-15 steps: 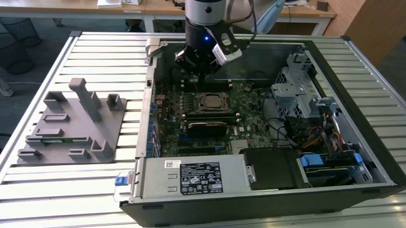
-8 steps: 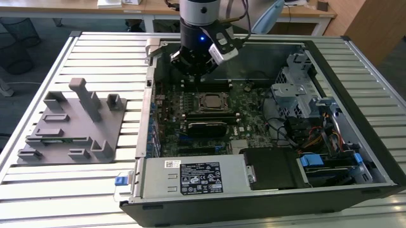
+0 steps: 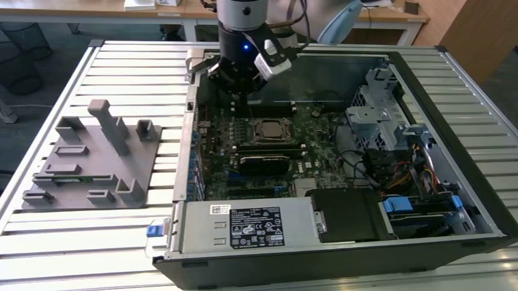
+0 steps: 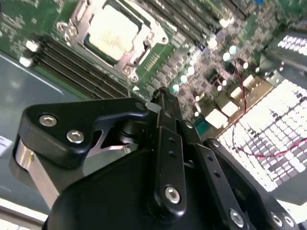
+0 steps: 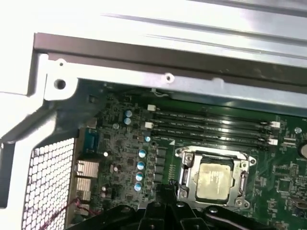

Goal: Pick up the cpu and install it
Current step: 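Install the first cpu locking lever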

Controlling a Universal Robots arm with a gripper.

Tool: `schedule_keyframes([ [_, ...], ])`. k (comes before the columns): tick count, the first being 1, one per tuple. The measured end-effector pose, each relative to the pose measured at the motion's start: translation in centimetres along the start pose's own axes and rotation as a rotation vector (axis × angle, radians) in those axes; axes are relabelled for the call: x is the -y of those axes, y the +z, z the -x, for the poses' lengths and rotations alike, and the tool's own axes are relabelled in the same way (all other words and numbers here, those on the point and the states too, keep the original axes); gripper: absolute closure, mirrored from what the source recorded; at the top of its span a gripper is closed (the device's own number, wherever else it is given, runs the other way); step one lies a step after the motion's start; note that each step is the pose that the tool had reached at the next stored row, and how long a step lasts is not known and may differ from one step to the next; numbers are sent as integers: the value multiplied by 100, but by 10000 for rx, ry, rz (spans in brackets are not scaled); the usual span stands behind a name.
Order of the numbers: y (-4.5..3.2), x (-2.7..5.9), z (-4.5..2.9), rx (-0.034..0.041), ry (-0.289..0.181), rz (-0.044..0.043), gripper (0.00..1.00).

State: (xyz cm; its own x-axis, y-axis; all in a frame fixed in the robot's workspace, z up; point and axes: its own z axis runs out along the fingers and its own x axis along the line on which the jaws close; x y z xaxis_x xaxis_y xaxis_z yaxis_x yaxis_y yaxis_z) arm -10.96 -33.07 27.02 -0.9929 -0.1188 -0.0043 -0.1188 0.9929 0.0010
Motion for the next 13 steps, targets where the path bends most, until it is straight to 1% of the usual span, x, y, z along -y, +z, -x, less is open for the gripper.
schedule_keyframes([
  [3, 19, -74, -20, -1, -2, -1, 89],
  [8, 75, -209, -17, -5, -2, -28, 89],
  [10, 90, -243, -13, -2, 0, -27, 89],
  [13, 96, -266, -9, -3, -1, -28, 89],
])
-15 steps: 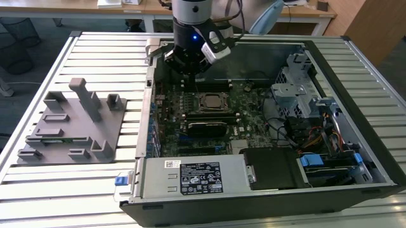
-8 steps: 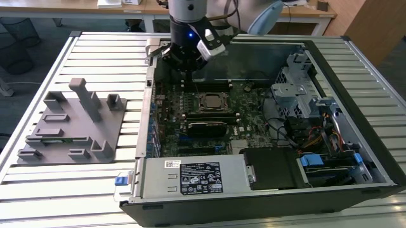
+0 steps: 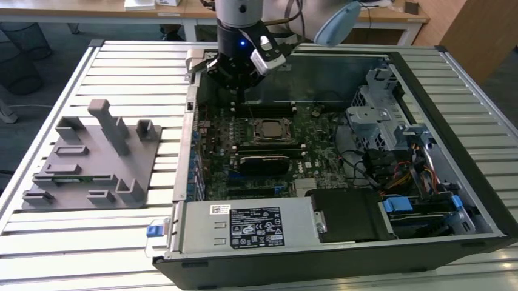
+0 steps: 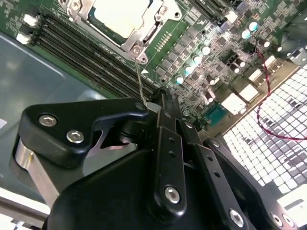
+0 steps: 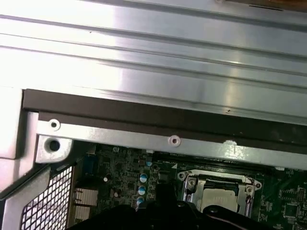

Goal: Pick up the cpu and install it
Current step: 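Install the first cpu locking lever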

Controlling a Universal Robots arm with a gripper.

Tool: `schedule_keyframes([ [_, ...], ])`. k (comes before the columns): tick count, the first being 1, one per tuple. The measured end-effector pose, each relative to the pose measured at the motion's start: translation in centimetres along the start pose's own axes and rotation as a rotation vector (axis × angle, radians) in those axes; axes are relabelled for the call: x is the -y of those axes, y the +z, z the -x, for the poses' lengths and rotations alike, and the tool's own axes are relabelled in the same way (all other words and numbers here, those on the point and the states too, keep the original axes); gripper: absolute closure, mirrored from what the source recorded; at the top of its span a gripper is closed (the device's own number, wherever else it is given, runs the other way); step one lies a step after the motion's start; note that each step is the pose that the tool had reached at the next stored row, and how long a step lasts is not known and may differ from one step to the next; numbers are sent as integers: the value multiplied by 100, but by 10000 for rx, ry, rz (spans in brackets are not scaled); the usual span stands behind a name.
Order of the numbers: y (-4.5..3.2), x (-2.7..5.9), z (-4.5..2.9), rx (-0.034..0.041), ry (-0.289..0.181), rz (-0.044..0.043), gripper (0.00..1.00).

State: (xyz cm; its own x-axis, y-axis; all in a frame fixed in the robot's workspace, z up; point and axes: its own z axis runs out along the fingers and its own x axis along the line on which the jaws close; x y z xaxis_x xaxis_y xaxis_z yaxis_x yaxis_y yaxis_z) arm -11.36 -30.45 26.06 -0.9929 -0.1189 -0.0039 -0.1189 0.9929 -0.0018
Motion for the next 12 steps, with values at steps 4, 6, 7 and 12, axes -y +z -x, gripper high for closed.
schedule_keyframes([
  [4, 1, 3, 25, -1, 1, -1, 89],
  [6, 2, 3, 26, 1, 6, -1, 89],
  [7, 2, 2, 26, 1, 6, -1, 89],
  [12, 2, 7, 63, 0, 5, -2, 89],
])
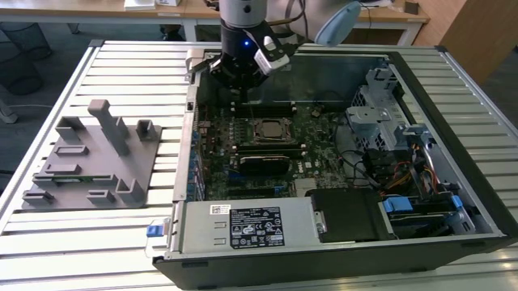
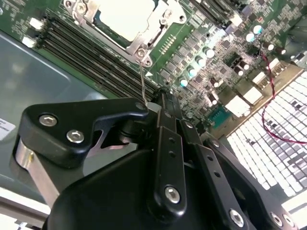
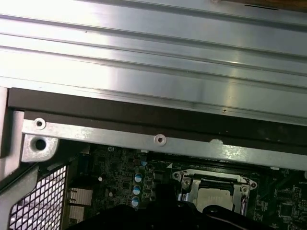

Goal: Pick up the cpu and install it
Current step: 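Install the first cpu locking lever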

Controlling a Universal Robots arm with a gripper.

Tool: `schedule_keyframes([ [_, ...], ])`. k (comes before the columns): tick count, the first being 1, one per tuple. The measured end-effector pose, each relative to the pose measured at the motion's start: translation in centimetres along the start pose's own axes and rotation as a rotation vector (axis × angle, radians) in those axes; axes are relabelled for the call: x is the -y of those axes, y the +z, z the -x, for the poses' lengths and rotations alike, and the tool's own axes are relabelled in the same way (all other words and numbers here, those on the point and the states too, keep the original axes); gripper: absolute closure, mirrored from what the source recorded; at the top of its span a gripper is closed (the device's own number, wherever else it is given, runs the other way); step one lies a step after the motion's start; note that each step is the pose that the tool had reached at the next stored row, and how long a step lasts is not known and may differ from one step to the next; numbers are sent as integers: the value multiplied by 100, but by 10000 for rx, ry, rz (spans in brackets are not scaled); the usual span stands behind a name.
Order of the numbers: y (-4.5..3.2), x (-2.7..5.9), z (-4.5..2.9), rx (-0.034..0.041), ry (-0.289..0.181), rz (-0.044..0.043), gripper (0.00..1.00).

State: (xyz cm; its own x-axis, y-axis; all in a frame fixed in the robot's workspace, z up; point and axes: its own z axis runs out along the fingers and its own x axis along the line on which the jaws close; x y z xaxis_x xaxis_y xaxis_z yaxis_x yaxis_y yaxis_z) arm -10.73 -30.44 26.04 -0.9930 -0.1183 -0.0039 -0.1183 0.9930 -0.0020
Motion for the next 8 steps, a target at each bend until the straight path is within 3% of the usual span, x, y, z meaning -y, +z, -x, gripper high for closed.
schedule_keyframes([
  [8, 2, 11, 83, 0, 0, 0, 89],
])
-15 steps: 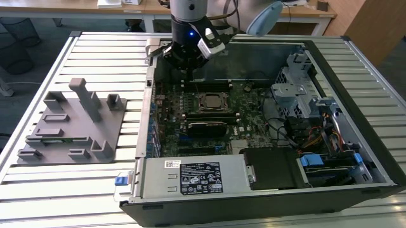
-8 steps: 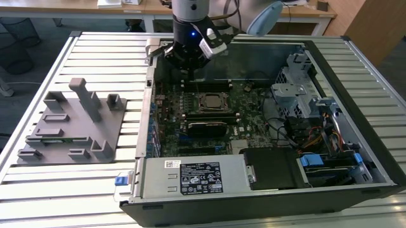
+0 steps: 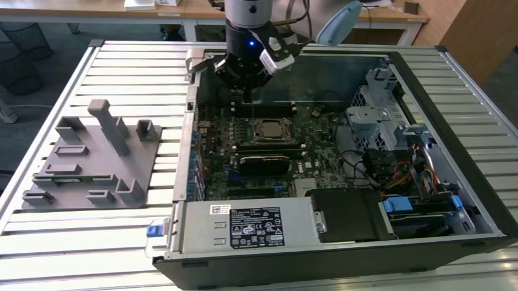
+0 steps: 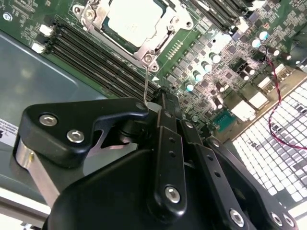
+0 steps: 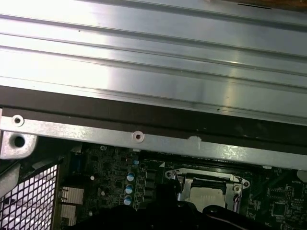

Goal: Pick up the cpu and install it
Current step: 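Install the first cpu locking lever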

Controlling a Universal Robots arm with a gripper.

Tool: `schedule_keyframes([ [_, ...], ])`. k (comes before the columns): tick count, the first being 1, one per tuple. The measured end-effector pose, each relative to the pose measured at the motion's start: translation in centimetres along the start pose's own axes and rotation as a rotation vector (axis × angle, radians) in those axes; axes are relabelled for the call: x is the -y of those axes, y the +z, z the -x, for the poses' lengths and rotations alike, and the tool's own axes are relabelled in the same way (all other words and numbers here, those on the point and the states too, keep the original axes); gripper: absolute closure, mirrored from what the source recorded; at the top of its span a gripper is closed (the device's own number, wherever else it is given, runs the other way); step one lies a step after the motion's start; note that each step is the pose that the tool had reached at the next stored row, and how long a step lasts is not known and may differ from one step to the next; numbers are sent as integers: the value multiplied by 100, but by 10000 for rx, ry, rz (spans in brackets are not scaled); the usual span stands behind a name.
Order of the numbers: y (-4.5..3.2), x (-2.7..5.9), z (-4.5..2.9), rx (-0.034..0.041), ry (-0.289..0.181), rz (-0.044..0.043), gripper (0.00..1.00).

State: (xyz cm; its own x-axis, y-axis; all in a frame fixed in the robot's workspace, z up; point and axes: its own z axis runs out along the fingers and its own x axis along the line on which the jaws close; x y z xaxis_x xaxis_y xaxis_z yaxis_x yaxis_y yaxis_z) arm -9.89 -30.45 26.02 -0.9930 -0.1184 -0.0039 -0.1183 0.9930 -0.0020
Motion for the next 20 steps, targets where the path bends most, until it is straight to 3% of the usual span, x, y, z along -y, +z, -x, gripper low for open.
schedule_keyframes([
  [20, 5, 17, 143, -3, -1, -1, 89],
])
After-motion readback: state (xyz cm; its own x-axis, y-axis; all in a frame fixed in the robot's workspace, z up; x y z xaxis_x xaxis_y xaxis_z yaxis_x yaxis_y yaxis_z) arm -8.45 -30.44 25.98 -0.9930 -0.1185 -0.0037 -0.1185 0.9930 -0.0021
